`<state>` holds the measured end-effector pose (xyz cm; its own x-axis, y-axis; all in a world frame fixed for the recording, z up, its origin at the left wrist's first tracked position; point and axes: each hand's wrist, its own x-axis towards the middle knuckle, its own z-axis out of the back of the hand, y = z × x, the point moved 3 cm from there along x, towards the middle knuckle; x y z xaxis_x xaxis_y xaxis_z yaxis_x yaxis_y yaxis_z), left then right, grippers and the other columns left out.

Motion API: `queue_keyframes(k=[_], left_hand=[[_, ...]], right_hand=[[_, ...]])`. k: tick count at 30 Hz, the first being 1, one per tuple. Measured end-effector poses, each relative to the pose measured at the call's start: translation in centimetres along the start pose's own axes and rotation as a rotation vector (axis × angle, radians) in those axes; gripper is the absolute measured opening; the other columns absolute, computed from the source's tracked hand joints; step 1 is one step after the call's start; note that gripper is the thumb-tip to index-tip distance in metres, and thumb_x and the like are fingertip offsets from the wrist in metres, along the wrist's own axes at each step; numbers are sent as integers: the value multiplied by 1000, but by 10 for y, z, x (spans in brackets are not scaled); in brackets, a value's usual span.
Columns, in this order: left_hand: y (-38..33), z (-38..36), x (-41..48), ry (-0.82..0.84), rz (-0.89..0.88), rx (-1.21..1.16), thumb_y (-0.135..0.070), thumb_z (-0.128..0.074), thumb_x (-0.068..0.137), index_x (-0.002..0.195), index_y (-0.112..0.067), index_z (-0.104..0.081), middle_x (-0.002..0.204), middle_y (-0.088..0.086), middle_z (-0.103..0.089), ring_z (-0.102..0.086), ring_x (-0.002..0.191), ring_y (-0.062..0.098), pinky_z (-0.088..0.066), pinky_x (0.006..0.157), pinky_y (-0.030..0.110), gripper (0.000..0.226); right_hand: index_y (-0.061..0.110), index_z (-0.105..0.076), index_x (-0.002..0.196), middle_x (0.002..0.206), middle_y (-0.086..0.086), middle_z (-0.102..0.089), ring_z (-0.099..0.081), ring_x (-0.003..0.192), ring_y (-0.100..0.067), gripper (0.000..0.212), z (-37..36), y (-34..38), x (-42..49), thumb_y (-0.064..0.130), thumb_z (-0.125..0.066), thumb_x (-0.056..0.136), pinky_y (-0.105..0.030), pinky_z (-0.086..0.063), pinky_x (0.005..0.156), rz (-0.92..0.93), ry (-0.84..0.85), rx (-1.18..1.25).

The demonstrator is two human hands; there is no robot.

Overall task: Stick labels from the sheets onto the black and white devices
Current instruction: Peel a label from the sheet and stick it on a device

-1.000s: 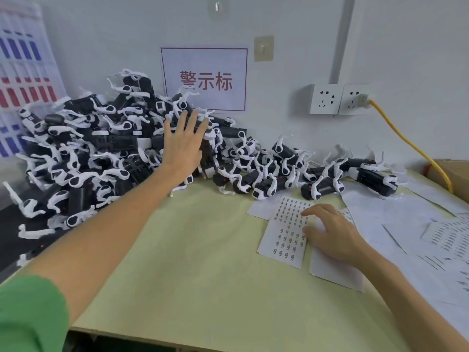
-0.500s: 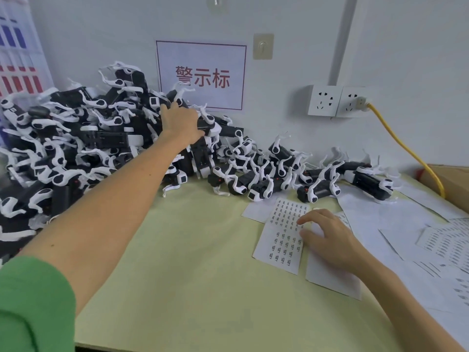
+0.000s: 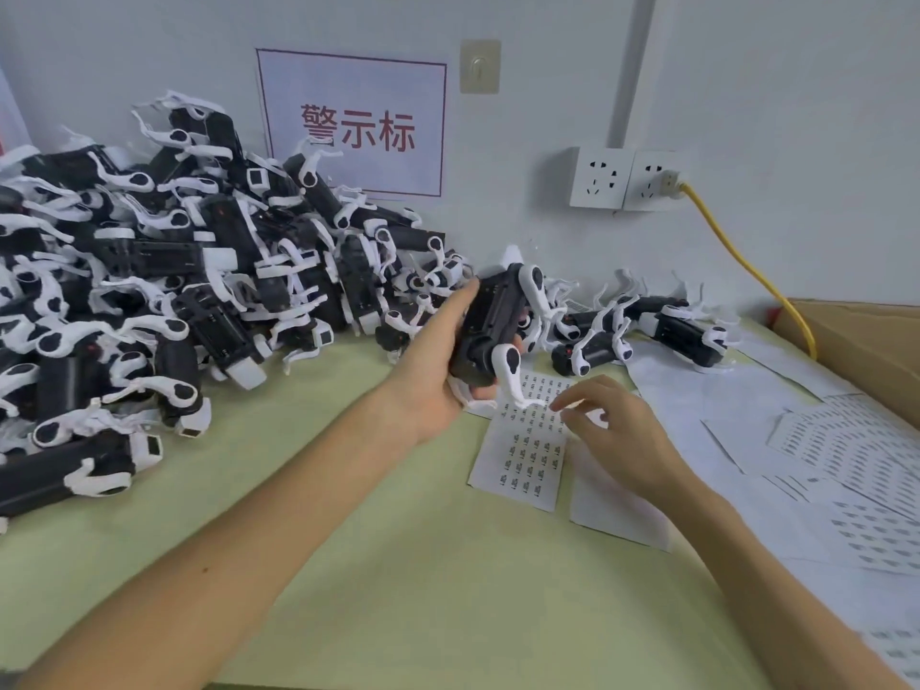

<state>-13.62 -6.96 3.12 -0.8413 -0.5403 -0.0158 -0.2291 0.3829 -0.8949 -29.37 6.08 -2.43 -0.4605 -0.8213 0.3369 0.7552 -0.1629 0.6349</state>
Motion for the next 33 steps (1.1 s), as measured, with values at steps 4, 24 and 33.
queue_keyframes(k=[4,24,33], left_hand=[[37,9,8,-27,75,-25,-41,-35,109,119,-13,-70,92,10,-73,-62,68,15,-38,52,26,46],[71,5,-2,10,-6,310,-48,-68,80,114,-19,-74,86,1,-72,-64,68,13,-50,56,24,45],[74,-2,-7,-21,-31,263,-55,-69,75,103,-22,-79,96,9,-74,-63,85,29,-53,58,27,44]], right_hand=[[38,-67,85,93,17,-69,-63,83,-1,28,8,5,-1,15,-59,99,-20,-46,72,20,-131,101],[27,-60,108,80,-1,-67,-59,70,-12,30,-4,12,-3,51,-57,91,-38,-51,69,10,97,463],[26,-56,111,83,3,-65,-60,77,-14,46,-4,15,-8,61,-58,82,-38,-47,70,46,147,476]])
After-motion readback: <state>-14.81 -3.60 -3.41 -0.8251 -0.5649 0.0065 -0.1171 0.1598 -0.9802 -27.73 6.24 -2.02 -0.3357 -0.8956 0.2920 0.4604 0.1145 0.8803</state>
